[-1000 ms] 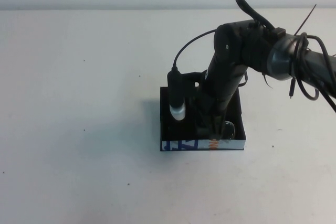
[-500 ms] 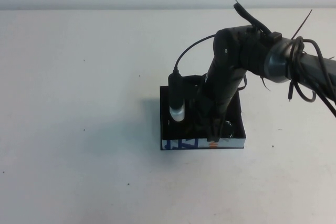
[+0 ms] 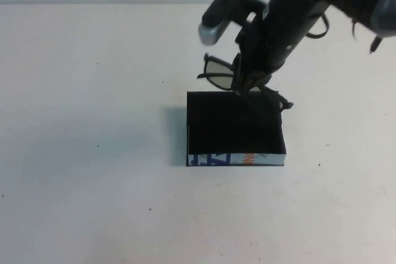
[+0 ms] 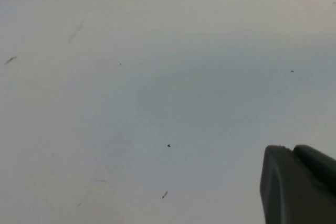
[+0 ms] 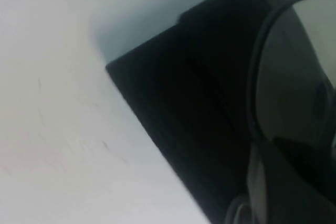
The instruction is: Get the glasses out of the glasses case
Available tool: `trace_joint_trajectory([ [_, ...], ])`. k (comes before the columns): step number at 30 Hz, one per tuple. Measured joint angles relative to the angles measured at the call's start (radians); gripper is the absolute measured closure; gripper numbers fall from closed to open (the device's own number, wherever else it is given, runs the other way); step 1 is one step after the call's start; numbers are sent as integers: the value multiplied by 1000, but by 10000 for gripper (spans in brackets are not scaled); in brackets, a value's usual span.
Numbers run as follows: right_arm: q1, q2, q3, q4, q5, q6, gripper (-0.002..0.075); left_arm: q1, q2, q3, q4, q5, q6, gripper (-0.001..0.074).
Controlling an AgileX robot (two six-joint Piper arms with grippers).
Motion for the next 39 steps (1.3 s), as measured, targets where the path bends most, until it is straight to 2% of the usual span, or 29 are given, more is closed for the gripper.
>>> trace_joint_trajectory([
  [4,-92,-79,77,60,7,366,668,0,0,0,0,0,0,740],
  [10,-238,-200,408,76,0,575,668,0,0,0,0,0,0,740],
  [13,-291,-258,593,65,-73,632,668,0,0,0,0,0,0,740],
  [21,-352,-303,863,65,-340,654,652,0,0,0,0,0,0,740],
  [33,-356,-236,878,74,-434,632,477,0,0,0,0,0,0,740],
  [39,-356,-405,880,74,-434,583,464,0,0,0,0,0,0,740],
])
